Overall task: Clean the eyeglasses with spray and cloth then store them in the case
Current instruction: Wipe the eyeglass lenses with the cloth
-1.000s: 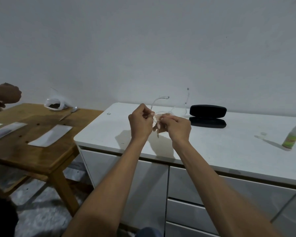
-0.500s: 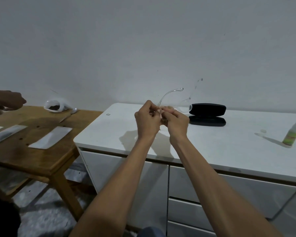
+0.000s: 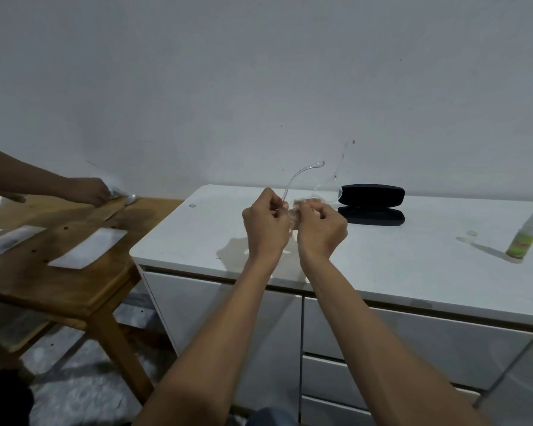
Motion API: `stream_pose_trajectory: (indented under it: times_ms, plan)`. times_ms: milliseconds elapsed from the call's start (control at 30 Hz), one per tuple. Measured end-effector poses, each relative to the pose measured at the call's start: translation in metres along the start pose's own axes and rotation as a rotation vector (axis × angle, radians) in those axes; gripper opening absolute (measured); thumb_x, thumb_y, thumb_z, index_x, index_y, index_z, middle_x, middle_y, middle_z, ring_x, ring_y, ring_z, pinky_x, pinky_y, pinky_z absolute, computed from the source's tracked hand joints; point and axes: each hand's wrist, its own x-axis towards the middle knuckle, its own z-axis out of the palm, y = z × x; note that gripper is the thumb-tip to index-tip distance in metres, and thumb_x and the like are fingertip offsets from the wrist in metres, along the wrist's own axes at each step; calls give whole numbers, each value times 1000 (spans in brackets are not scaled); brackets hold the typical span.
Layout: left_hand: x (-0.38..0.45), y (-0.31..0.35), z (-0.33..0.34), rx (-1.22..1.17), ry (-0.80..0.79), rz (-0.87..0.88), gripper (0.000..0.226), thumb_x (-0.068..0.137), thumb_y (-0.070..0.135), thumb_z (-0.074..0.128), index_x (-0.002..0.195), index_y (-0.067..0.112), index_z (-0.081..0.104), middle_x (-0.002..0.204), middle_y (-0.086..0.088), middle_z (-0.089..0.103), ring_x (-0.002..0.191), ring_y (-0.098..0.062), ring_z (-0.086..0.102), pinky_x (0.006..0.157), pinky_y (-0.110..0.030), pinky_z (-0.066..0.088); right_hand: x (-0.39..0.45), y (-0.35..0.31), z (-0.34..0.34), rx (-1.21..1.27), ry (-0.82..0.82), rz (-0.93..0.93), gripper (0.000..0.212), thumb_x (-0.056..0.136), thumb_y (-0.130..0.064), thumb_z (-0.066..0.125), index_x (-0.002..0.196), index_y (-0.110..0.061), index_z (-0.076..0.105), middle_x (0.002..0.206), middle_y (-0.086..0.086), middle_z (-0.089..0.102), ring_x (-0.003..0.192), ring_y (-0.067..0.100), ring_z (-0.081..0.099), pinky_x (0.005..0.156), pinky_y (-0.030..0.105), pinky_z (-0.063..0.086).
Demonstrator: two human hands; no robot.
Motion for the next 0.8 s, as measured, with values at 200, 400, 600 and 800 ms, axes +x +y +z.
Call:
stream_pose_trajectory:
  times_ms: [200,400,600,800]
  plan:
    - [-2,19,7,10,4,63,12,83,-1,65,76,6,57,69,-3,68,65,-24,67,62,-41,56,15,-4,12,215,62,144,15,72,-1,69,70,-13,78,78,4,78,82,22,77,76,38,64]
    - [9,10,-2,15,-10,38,12,83,-3,66,77,5,59,68,-6,68,66,-23,67,63,-38,55,22,-4,-8,111,-365,151,10,83,2,71,79,-2,79,75,7,74,54,10,65,57,25,56]
    - [12,-5,-11,-4,-77,-51,16,80,-8,63,74,6,59,72,-9,70,66,-25,69,62,-43,59,22,-1,-24,-32,-560,115,17,84,-4,74,75,11,73,65,17,70,49,28,63,55,33,55]
    - [5,-2,-9,-4,-75,-35,22,80,-6,66,72,12,57,71,-6,70,68,-25,68,63,-40,57,4,1,-12,-50,-268,93,17,81,-12,78,65,-8,76,51,0,69,44,10,62,53,20,51]
